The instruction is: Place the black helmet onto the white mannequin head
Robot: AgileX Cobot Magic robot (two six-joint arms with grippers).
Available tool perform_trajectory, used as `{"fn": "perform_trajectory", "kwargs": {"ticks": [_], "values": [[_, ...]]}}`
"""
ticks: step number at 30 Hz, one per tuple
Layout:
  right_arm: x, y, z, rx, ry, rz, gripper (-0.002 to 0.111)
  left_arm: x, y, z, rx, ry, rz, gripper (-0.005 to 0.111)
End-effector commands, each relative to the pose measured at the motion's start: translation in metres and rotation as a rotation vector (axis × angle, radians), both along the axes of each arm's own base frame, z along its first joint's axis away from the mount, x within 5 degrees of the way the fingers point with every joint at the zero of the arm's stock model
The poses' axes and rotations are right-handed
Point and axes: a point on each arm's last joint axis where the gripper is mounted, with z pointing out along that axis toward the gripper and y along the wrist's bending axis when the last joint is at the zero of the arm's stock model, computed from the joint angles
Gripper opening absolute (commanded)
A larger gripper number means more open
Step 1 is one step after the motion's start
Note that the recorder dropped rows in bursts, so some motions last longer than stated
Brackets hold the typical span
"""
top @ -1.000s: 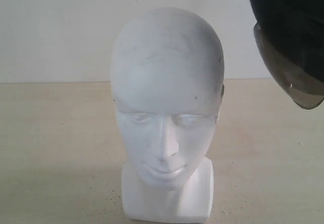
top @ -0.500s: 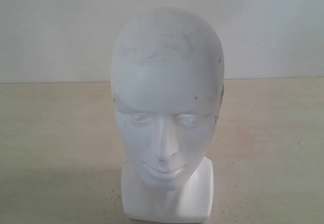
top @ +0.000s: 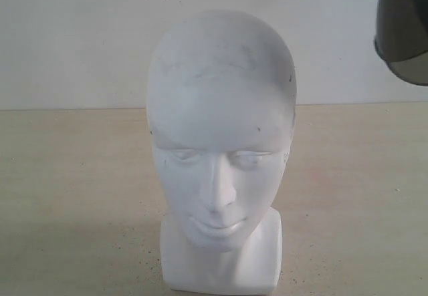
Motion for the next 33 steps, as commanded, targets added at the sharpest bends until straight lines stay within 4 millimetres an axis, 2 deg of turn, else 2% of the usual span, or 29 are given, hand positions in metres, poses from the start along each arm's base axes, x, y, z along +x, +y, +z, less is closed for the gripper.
{"fn": "perform_trajectory", "kwargs": {"ticks": [1, 4, 10, 12, 15, 18, 24, 33], "values": [[0.013, 0.012, 0.019, 0.127, -0.111, 0.147, 0.0, 0.0, 0.0, -0.001, -0.018, 0.001, 0.004, 0.004], [0.016, 0.021, 0.037, 0.116, -0.166, 0.223, 0.0, 0.0, 0.0, -0.001, -0.018, 0.001, 0.004, 0.004], [0.003, 0.034, 0.088, 0.14, -0.308, 0.498, 0.0, 0.0, 0.0, -0.001, -0.018, 0.001, 0.004, 0.004], [0.01, 0.039, 0.096, 0.161, -0.301, 0.568, 0.0, 0.0, 0.0, -0.001, -0.018, 0.001, 0.004, 0.004], [0.02, 0.052, 0.101, 0.147, -0.273, 0.681, 0.0, 0.0, 0.0, -0.001, -0.018, 0.001, 0.004, 0.004], [0.023, 0.073, 0.111, 0.089, -0.286, 0.792, 0.0, 0.0, 0.0, -0.001, -0.018, 0.001, 0.004, 0.004], [0.012, 0.1, 0.114, 0.029, -0.306, 0.91, 0.0, 0.0, 0.0, -0.001, -0.018, 0.001, 0.004, 0.004], [-0.009, 0.119, 0.111, 0.015, -0.292, 1.063, 0.0, 0.0, 0.0, -0.001, -0.018, -0.001, 0.004, 0.004]]}}
